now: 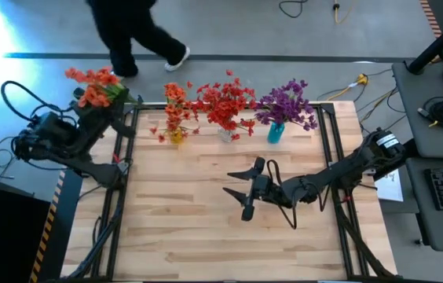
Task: Sort flowers into vase by color
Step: Put the orange flowers into the yellow vase
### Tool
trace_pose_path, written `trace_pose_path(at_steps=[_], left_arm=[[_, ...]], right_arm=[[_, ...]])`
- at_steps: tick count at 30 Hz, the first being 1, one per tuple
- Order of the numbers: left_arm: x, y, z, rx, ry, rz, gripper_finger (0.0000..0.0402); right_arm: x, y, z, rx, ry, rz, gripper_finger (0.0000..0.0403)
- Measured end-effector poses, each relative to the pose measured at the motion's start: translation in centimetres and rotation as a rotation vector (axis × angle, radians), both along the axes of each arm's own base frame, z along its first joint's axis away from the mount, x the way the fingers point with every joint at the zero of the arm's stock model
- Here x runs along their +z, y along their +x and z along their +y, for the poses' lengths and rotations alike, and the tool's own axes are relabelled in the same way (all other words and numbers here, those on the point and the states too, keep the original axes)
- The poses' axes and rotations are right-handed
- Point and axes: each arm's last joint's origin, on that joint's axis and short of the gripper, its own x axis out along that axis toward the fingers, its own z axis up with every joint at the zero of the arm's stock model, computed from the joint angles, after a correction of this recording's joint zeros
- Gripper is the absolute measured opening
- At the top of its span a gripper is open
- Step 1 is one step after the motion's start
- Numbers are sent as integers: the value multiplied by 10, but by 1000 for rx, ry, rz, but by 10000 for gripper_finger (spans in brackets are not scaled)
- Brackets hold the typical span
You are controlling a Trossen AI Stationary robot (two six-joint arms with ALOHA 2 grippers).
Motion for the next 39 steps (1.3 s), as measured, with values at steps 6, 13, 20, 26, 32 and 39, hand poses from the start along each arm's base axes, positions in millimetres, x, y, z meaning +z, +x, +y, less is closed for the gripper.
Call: trace_pose_path(at_steps=[6,13,20,26,32,39], left_arm=[[-15,13,16,97,0,113,1],[-35,24,43,104,-94,167,1],[-56,26,67,68,-163,125,1],[-84,28,75,36,-206,93,1],[-107,33,78,40,-222,96,1],[-128,34,79,51,-262,91,1]], right_arm=[[0,2,-6,-17,3,-1,210],[-1,2,-5,-13,-2,6,210],[-3,2,-5,-13,-9,28,210],[-4,2,-5,-13,-13,37,210],[-5,2,-5,-13,-15,42,210],[-5,2,-5,-13,-5,42,210]])
